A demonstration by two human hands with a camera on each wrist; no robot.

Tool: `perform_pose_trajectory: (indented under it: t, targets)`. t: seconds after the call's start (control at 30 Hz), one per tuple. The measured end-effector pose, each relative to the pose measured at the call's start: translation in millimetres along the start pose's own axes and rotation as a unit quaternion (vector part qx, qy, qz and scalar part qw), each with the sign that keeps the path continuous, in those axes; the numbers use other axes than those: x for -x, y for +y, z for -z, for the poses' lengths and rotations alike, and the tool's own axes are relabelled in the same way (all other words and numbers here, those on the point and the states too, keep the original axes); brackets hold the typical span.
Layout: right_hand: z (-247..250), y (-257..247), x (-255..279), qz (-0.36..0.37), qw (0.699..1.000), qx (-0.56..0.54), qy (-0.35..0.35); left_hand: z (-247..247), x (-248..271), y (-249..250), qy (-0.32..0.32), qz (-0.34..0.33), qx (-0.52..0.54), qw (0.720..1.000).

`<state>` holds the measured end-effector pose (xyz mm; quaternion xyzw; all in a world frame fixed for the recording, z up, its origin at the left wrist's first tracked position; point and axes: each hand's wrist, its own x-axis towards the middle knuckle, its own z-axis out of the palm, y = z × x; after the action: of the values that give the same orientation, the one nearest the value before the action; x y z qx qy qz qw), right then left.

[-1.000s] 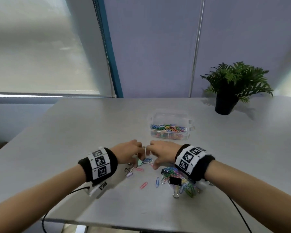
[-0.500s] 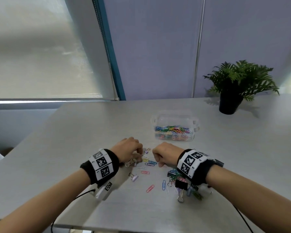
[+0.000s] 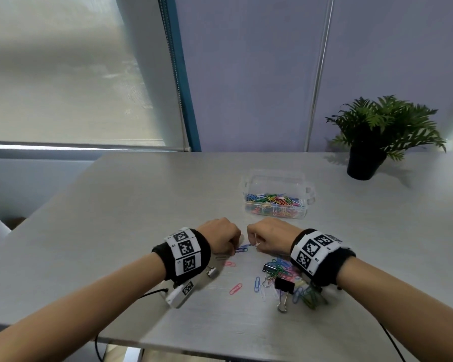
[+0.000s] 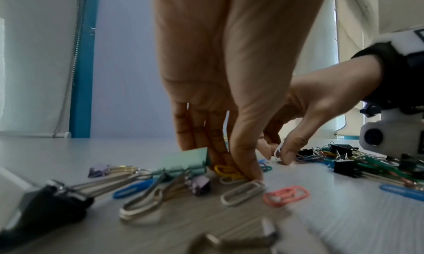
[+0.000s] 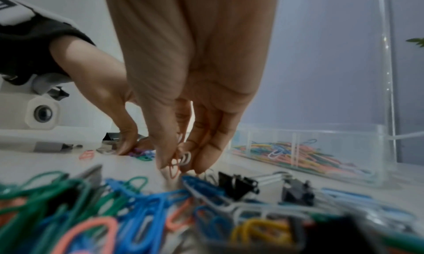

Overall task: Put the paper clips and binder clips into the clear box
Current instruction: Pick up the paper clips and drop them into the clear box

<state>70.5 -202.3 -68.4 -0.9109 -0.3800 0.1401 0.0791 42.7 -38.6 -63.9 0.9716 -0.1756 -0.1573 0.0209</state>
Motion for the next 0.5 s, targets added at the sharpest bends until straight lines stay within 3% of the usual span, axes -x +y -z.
perform_pose_trajectory:
  t: [0.17, 0.27, 0.5]
  targets:
    - [24, 16, 10, -0.045, 0.991, -0.122, 0.038, 4, -4, 2, -0.017, -0.011, -0.023, 1.0]
    - [37, 35, 18, -0.083, 0.954, -0.275, 0.082, 12, -10, 4, -0.002, -0.02, -0.001, 1.0]
    - [71, 83, 16, -0.14, 0.91, -0.341, 0.192, 69, -41, 10, 0.063, -0.008, 0.155, 0.986]
